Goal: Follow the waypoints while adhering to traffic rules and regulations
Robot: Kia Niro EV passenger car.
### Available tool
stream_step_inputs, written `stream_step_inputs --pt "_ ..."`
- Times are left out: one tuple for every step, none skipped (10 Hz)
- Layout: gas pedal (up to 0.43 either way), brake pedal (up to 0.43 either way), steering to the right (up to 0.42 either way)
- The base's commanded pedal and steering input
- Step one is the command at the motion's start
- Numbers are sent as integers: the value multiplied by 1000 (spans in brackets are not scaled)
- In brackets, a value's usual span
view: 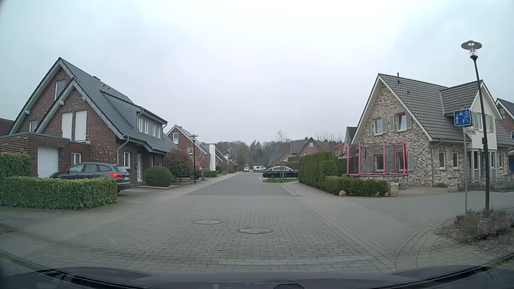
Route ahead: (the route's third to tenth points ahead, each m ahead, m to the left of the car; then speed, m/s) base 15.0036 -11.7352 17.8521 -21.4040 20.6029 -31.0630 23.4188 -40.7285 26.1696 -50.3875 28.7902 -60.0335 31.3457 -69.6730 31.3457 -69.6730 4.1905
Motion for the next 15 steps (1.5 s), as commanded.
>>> stream_step_inputs --pt "0 0 63" --pt "0 0 76" --pt "0 0 93" --pt "0 0 107" --pt "0 0 119" --pt "0 0 133" --pt "0 0 156" --pt "0 0 180" --pt "0 0 216" --pt "0 0 249" --pt "0 0 282" --pt "0 0 308" --pt "0 0 324" --pt "0 0 342" --pt "0 0 362"
